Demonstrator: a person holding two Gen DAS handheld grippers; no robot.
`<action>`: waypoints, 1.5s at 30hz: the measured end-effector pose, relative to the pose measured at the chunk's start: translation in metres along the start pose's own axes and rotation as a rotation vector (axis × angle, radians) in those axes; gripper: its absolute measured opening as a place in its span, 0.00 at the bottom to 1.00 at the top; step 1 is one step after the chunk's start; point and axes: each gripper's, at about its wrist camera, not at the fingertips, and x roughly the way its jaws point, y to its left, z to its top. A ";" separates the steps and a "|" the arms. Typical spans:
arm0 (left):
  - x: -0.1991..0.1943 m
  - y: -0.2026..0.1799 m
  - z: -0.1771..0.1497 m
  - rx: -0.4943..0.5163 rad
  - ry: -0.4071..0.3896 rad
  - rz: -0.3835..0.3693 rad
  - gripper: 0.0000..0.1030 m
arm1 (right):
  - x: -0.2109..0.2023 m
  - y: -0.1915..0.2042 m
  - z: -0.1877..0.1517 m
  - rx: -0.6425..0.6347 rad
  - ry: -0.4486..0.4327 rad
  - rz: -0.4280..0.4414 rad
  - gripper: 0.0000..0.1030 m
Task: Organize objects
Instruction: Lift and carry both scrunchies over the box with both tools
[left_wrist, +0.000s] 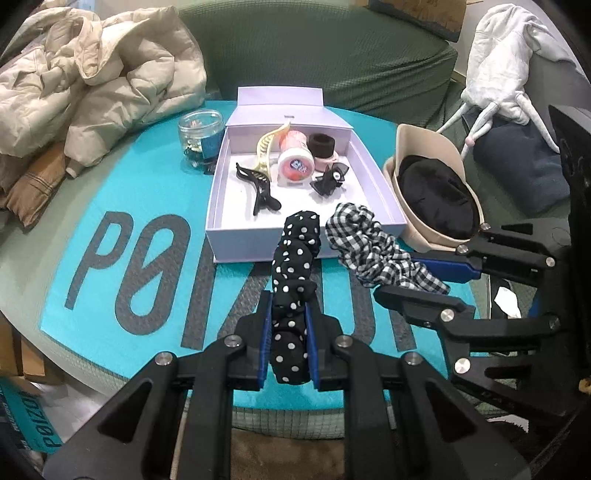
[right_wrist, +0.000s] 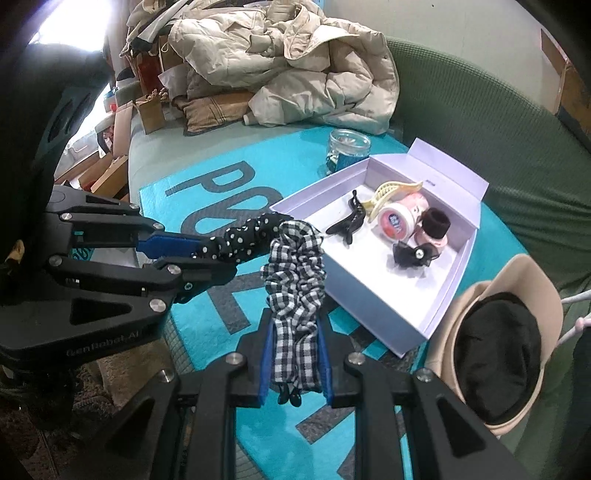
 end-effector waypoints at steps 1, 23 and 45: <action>0.000 0.001 0.003 -0.003 0.002 -0.006 0.15 | -0.001 -0.001 0.001 0.000 -0.004 -0.002 0.20; 0.044 -0.009 0.054 0.059 0.040 0.006 0.15 | 0.025 -0.060 0.022 0.039 -0.006 -0.036 0.20; 0.104 -0.009 0.092 0.069 0.109 -0.025 0.15 | 0.061 -0.111 0.033 0.120 0.014 -0.052 0.20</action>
